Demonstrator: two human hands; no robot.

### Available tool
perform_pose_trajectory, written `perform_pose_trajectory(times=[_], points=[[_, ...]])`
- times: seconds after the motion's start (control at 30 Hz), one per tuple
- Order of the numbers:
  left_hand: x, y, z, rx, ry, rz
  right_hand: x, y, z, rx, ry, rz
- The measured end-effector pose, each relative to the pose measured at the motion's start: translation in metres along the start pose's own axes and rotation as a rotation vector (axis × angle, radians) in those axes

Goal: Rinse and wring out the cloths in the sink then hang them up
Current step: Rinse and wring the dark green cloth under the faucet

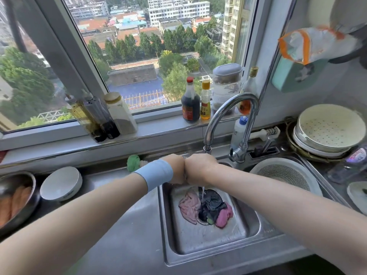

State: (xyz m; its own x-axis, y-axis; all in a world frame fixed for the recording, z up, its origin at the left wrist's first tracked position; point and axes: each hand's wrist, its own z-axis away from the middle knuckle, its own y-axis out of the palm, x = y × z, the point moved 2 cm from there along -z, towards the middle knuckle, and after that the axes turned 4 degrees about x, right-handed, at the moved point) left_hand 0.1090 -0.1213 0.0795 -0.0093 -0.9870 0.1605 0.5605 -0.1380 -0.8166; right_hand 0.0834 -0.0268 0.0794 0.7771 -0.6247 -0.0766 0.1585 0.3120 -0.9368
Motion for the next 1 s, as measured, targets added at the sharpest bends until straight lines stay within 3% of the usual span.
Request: perform_pose_trajectory(times=[0.17,0.27,0.37,0.47,0.6,0.73,1.0], points=[[-0.004,0.016,-0.009,-0.191,0.091,-0.243,0.0,0.027,-0.003,0.198,-0.036,-0.432],[-0.007,0.019,-0.009,-0.273,0.18,-0.299,-0.005,0.041,0.001,0.155,0.054,-0.861],[-0.008,0.023,-0.009,-0.309,0.242,-0.331,-0.008,0.047,0.005,0.186,0.053,-1.012],[-0.003,0.024,-0.013,-0.294,0.215,-0.168,-0.012,0.047,-0.001,0.178,0.041,-1.002],[0.02,0.028,-0.014,-0.218,0.194,0.462,-0.016,0.045,-0.005,0.215,0.012,-0.976],[0.05,0.043,-0.006,-0.178,0.157,0.704,-0.013,0.045,-0.013,0.194,0.101,-1.031],[0.103,0.107,-0.008,-0.164,-0.056,0.703,0.023,0.066,-0.055,0.084,0.053,-0.747]])
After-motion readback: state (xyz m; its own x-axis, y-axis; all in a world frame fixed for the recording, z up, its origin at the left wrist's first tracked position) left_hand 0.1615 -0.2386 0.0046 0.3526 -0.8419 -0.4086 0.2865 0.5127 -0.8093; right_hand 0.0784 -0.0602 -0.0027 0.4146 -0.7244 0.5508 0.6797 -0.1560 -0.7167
